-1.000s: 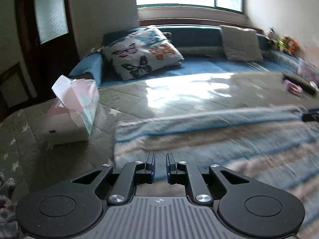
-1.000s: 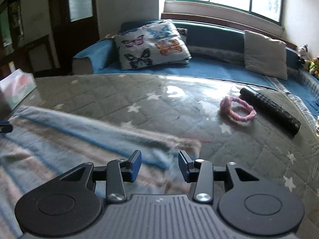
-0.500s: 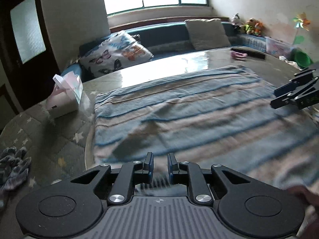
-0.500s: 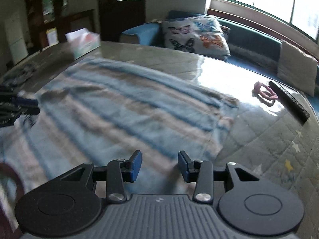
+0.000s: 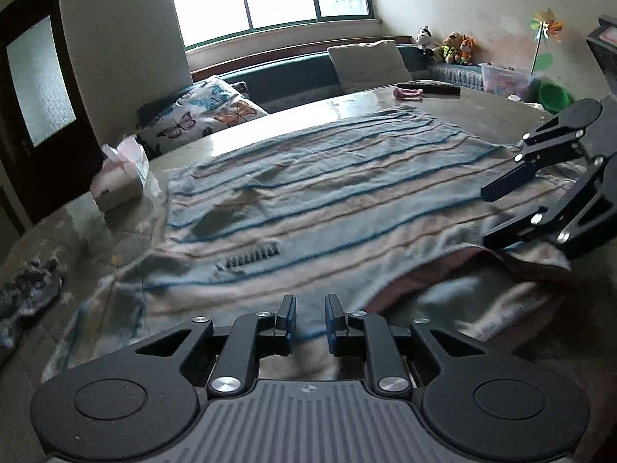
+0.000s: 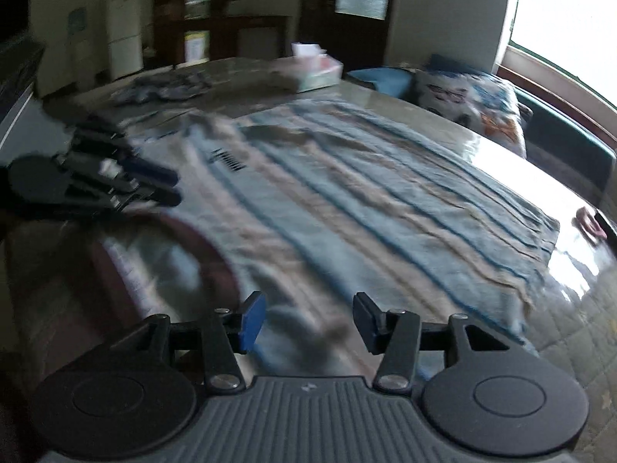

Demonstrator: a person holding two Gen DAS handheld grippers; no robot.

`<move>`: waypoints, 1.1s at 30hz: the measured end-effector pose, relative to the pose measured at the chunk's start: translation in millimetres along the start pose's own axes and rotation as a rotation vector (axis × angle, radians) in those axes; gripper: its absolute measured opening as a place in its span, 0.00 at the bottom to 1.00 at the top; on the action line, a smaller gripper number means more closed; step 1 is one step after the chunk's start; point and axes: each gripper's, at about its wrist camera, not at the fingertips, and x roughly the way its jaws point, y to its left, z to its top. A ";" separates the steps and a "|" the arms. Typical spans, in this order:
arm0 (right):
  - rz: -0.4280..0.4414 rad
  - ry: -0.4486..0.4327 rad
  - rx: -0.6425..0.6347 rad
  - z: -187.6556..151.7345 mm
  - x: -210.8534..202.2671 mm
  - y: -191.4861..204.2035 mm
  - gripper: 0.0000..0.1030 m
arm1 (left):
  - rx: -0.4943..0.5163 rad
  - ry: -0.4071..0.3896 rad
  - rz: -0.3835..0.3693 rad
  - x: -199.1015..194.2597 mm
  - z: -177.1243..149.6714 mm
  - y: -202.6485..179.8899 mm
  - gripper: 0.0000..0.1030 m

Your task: Fold clothes

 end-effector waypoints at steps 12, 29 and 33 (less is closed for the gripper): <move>-0.013 -0.024 0.096 -26.2 -38.2 -7.5 0.50 | -0.056 0.023 -0.043 -19.3 4.8 1.3 0.17; -0.455 -0.009 0.550 -108.9 -102.1 -97.5 0.48 | 0.025 -0.061 -0.222 6.0 52.0 -78.6 0.26; -0.485 0.007 0.587 -122.3 -103.4 -96.2 0.47 | 0.063 -0.059 -0.271 14.1 58.2 -100.9 0.26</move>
